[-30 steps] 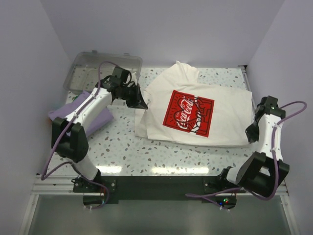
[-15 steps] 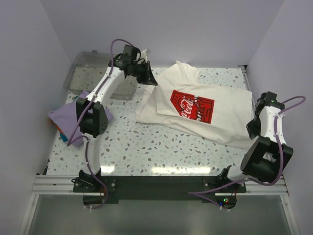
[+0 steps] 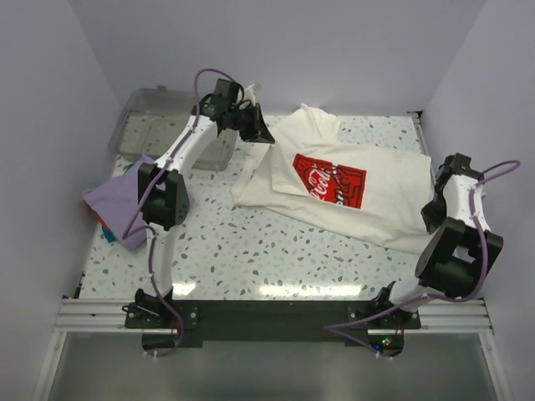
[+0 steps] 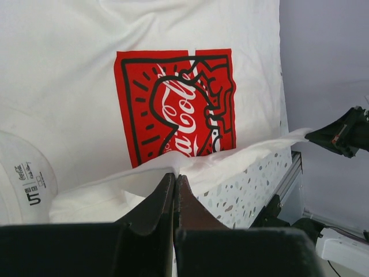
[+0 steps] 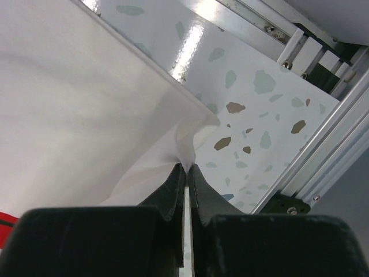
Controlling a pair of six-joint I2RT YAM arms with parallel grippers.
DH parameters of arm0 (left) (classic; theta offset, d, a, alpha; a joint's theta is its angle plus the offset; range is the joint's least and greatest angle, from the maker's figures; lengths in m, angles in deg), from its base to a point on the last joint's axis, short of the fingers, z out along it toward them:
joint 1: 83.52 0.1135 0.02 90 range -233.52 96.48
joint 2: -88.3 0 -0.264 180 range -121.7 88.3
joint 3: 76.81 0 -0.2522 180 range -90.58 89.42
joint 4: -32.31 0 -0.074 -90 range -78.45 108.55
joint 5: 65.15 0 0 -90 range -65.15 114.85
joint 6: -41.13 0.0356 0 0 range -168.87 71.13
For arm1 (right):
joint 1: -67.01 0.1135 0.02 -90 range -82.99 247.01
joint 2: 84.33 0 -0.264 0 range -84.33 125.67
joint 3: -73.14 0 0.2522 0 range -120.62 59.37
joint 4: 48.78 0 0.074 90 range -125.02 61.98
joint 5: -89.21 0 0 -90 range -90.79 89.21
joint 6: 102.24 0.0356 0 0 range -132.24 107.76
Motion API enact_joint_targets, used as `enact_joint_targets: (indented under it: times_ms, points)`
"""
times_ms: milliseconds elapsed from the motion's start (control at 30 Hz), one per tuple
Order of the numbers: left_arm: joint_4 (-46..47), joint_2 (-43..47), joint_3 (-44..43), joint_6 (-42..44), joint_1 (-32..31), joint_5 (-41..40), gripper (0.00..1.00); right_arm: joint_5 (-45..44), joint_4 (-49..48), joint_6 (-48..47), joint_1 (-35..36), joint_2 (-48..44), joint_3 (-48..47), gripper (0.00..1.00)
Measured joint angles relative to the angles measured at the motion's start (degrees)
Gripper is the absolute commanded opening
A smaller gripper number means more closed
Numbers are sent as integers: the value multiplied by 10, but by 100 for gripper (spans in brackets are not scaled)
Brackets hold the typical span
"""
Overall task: Fold and stack the t-shirts
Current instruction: Fold the tshirt
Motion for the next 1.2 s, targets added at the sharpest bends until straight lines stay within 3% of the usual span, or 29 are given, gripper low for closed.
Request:
enact_joint_targets:
  times_ms: [567,1200]
  points:
    - [158,-43,0,-39,0,10,0,0,-33,19,0,71,-31,0]
    - [270,-94,0,-76,-1,16,0,-3,-48,34,0,124,-55,0]
